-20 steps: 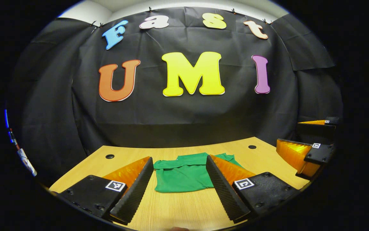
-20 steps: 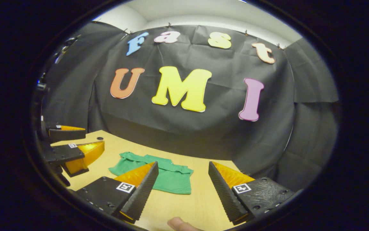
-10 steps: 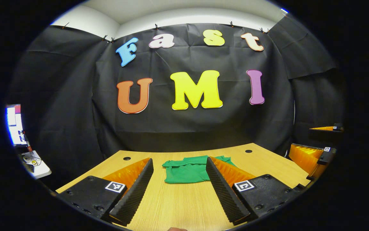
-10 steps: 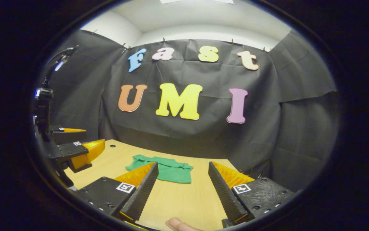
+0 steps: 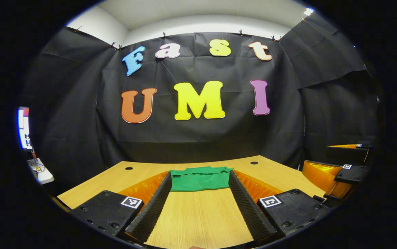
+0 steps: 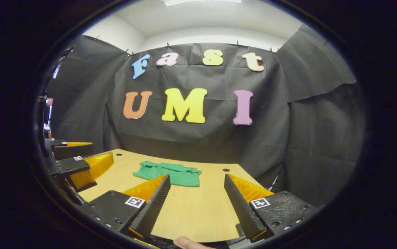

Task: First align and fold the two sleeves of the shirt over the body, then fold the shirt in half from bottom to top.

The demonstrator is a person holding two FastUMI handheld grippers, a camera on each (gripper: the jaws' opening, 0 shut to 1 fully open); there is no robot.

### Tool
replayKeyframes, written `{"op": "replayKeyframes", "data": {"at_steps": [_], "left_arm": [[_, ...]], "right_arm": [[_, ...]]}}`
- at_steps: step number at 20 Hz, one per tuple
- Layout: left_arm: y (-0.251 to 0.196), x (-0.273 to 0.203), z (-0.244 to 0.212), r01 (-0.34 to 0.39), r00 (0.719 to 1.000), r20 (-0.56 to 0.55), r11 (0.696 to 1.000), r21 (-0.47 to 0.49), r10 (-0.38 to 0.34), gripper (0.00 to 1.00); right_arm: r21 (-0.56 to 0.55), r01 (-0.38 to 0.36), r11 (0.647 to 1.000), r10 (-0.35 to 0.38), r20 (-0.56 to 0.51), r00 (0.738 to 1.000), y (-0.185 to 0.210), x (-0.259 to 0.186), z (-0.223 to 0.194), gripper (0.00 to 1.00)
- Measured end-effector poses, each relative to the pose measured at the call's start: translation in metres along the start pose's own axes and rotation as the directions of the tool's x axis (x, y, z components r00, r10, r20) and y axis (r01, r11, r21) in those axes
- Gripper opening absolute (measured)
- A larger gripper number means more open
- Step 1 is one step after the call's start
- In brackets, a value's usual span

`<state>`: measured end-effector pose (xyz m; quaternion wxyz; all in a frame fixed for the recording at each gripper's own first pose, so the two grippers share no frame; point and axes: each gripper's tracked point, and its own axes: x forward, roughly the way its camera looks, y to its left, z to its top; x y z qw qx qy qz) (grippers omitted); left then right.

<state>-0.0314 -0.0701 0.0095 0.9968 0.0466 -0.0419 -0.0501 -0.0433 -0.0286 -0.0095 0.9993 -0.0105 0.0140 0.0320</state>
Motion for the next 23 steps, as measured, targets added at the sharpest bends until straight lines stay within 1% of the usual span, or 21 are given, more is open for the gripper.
{"op": "replayKeyframes", "data": {"at_steps": [1, 2, 3, 4, 7, 11, 14, 21, 22, 23], "left_arm": [[-0.001, 0.002, -0.006, 0.007, 1.0, -0.004, 1.0, -0.003, -0.007, 1.0], [0.0, 0.003, -0.012, 0.009, 1.0, -0.013, 1.0, -0.001, -0.009, 1.0], [0.002, 0.006, -0.015, 0.009, 1.0, -0.027, 1.0, 0.008, -0.008, 1.0], [0.008, 0.006, -0.02, -0.001, 0.999, -0.043, 1.0, 0.02, 0.001, 1.0], [0.018, 0.01, -0.025, -0.012, 0.998, -0.058, 1.0, -0.01, 0.012, 1.0], [0.017, 0.009, -0.018, -0.002, 0.999, -0.037, 1.0, 0.0, 0.002, 1.0], [0.016, 0.01, -0.018, 0.005, 1.0, -0.028, 1.0, -0.002, -0.005, 1.0], [0.018, 0.014, -0.028, -0.002, 0.998, -0.06, 1.0, -0.025, 0.0, 1.0], [0.019, 0.014, -0.028, -0.003, 0.998, -0.058, 1.0, -0.024, 0.002, 1.0], [0.018, 0.015, -0.027, -0.002, 0.999, -0.054, 1.0, -0.028, 0.001, 1.0]], "right_arm": [[0.0, -0.004, 1.0, 0.004, -0.014, 1.0, -0.001, 0.001, -0.003, 0.95], [-0.001, -0.002, 1.0, 0.002, -0.022, 1.0, 0.0, 0.002, -0.005, 0.97], [-0.007, 0.007, 1.0, -0.007, -0.027, 1.0, 0.0, 0.003, -0.01, 0.95], [-0.012, 0.016, 1.0, -0.016, -0.025, 1.0, 0.0, 0.004, -0.012, 0.95], [-0.004, 0.02, 1.0, -0.02, -0.017, 1.0, 0.005, 0.006, -0.011, 0.95], [-0.017, 0.03, 0.999, -0.03, -0.02, 0.999, 0.001, 0.01, -0.016, 0.95], [-0.01, 0.027, 1.0, -0.028, -0.057, 0.998, -0.001, 0.013, -0.029, 0.95], [0.004, 0.041, 0.999, -0.04, -0.064, 0.997, -0.014, 0.013, -0.035, 0.95], [0.006, 0.042, 0.999, -0.041, -0.062, 0.997, -0.015, 0.013, -0.035, 0.97], [0.009, 0.041, 0.999, -0.04, -0.06, 0.997, -0.016, 0.012, -0.037, 0.93]]}}
